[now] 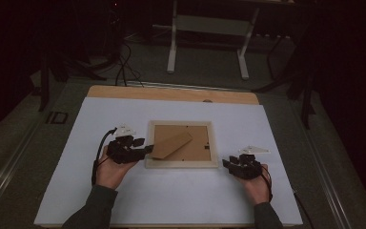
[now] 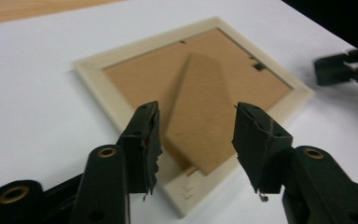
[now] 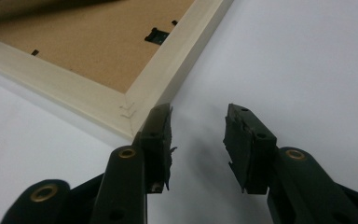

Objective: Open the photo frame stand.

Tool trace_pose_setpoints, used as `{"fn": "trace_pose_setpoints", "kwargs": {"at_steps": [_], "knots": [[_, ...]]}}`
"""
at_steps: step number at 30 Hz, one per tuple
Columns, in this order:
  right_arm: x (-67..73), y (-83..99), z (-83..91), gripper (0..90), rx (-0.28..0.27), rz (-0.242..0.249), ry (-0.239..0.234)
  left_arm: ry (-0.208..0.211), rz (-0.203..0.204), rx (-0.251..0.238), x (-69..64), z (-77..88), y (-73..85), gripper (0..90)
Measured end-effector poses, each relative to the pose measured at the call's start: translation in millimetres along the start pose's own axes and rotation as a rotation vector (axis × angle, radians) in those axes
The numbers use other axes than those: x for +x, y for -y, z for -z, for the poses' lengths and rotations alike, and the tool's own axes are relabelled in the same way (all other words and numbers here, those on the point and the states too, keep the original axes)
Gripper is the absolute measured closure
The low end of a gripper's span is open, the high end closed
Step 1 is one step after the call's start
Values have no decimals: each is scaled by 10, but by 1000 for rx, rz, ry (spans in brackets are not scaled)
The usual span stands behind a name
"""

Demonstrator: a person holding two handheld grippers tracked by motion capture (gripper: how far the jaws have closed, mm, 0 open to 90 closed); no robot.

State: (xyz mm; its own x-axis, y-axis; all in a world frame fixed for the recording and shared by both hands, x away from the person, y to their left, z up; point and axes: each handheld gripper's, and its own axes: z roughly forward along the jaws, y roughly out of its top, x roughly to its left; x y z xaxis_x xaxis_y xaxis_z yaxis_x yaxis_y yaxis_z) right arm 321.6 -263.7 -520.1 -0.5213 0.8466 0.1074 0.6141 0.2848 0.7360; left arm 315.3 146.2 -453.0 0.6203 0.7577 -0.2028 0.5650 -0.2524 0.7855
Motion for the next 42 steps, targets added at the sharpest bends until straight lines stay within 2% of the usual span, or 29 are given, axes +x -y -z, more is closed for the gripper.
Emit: {"fn": "trace_pose_setpoints", "kwargs": {"at_steps": [4, 10, 16, 24, 30, 36, 39, 42], "knots": [[-19, -2, 18, 591, -9, -11, 3, 38, -23, 23, -24, -41, -93, 521], [-25, -3, 25, 580, -11, -14, 6, 23, -40, 42, -40, -123, -210, 463], [-43, 1, 22, 574, -10, -17, 6, 41, -33, 63, -20, -233, -291, 418], [-48, 4, 22, 573, -9, -19, 5, 88, -6, 56, 29, -306, -375, 396], [-51, 6, 17, 573, -8, -21, 3, 95, -20, 71, 31, -355, -447, 378], [-58, 7, 25, 570, -9, -24, 4, 124, -36, 93, 31, -442, -506, 329], [-66, 8, 29, 571, -10, -26, 6, 117, -43, 112, 19, -482, -520, 330], [-67, 9, 28, 571, -7, -26, 6, 101, -66, 149, -9, -573, -541, 357]]}}
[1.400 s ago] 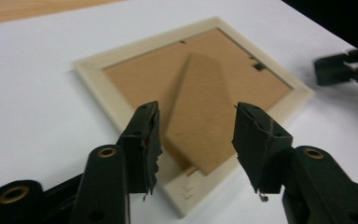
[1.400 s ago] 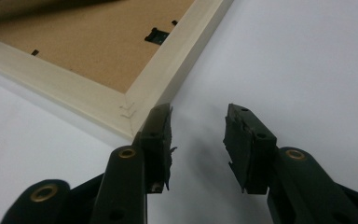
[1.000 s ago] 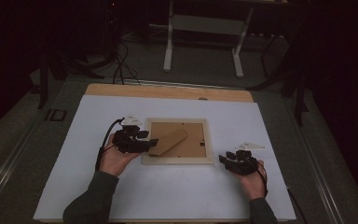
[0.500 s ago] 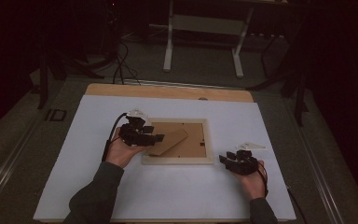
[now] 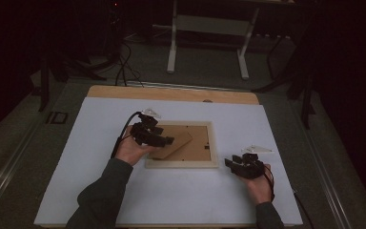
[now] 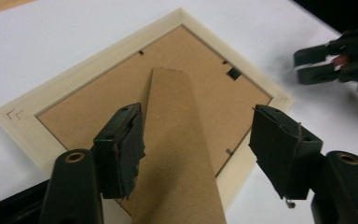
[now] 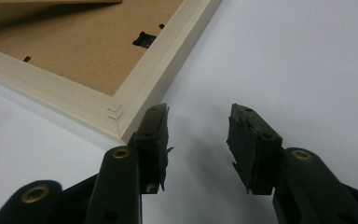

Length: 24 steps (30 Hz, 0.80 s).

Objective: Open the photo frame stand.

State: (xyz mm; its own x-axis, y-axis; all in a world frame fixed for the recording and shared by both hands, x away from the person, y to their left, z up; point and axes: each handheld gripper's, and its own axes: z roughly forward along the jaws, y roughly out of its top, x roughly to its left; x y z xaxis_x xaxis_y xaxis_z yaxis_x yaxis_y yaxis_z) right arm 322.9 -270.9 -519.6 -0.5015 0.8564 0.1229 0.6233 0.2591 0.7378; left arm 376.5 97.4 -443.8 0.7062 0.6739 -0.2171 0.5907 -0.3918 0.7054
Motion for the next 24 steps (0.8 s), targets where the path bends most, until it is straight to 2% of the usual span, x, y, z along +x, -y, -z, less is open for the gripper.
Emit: {"fn": "trace_pose_setpoints", "kwargs": {"at_steps": [4, 9, 14, 16, 21, 24], "knots": [[3, -1, -1, 569, 0, 3, -1, -8, -25, 37, -8, -85, -44, 382], [-2, 1, -1, 569, 0, -1, 0, -8, -31, 53, 2, -149, -70, 397], [-2, 1, -2, 569, 1, 0, 1, 7, -42, 88, 33, -240, -94, 474], [-3, 2, -2, 569, 1, 0, 0, -6, -41, 104, 37, -264, -102, 488], [-5, 3, -2, 568, 3, -1, 0, -9, -25, 127, 65, -318, -114, 463], [-4, 2, -5, 568, 4, 1, -1, -10, -13, 165, 96, -397, -107, 414]]}}
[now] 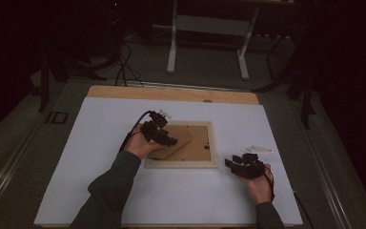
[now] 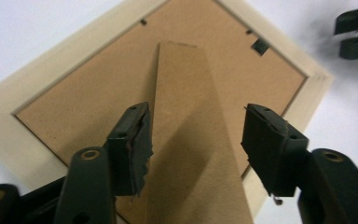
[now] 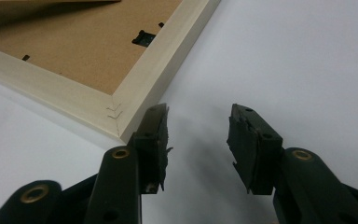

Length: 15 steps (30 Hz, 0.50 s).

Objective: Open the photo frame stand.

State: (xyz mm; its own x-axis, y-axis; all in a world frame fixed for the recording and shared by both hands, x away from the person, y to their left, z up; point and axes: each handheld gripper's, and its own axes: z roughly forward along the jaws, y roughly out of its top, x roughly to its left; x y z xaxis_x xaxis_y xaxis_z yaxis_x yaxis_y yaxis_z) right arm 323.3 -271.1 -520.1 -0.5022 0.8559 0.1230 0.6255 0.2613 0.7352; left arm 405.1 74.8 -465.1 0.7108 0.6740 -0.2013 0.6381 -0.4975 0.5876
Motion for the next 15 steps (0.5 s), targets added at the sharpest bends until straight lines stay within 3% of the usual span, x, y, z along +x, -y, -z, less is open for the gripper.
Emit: {"fn": "trace_pose_setpoints", "kwargs": {"at_steps": [6, 15], "knots": [[-2, 2, -2, 568, 1, -1, -1, 8, -10, 44, 17, -94, -2, 401], [2, 5, -11, 568, 3, 0, 1, 19, -5, 67, 37, -156, -2, 425]]}}
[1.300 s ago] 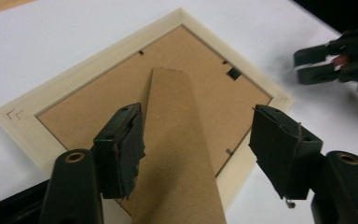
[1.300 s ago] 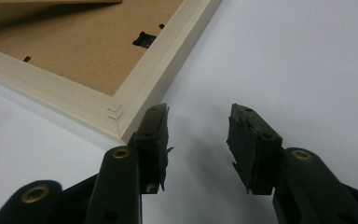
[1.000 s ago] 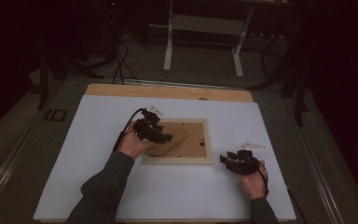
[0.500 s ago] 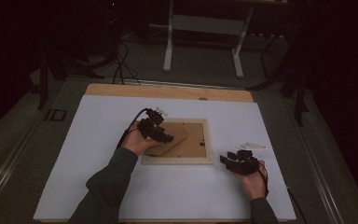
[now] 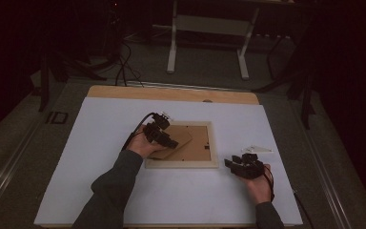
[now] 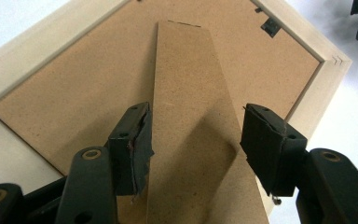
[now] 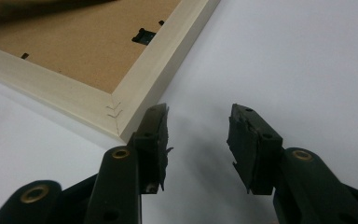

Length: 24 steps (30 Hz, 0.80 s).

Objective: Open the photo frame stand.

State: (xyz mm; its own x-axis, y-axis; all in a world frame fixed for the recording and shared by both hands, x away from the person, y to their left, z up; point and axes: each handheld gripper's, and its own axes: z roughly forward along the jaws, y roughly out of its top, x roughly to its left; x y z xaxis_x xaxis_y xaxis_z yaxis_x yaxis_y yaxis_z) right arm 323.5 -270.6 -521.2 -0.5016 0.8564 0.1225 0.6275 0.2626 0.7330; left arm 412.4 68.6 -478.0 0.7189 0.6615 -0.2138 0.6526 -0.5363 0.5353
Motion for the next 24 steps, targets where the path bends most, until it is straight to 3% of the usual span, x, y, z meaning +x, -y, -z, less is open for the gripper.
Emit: {"fn": "trace_pose_setpoints", "kwargs": {"at_steps": [9, 12, 24], "knots": [[-3, 1, -1, 568, 1, 0, -2, 7, 28, 31, 38, -73, -4, 362], [-6, 2, -1, 568, 1, -1, -2, 30, 25, 47, 36, -99, -5, 352], [-7, 4, -3, 568, 2, -2, -3, 33, 11, 90, 8, -176, 1, 371]]}}
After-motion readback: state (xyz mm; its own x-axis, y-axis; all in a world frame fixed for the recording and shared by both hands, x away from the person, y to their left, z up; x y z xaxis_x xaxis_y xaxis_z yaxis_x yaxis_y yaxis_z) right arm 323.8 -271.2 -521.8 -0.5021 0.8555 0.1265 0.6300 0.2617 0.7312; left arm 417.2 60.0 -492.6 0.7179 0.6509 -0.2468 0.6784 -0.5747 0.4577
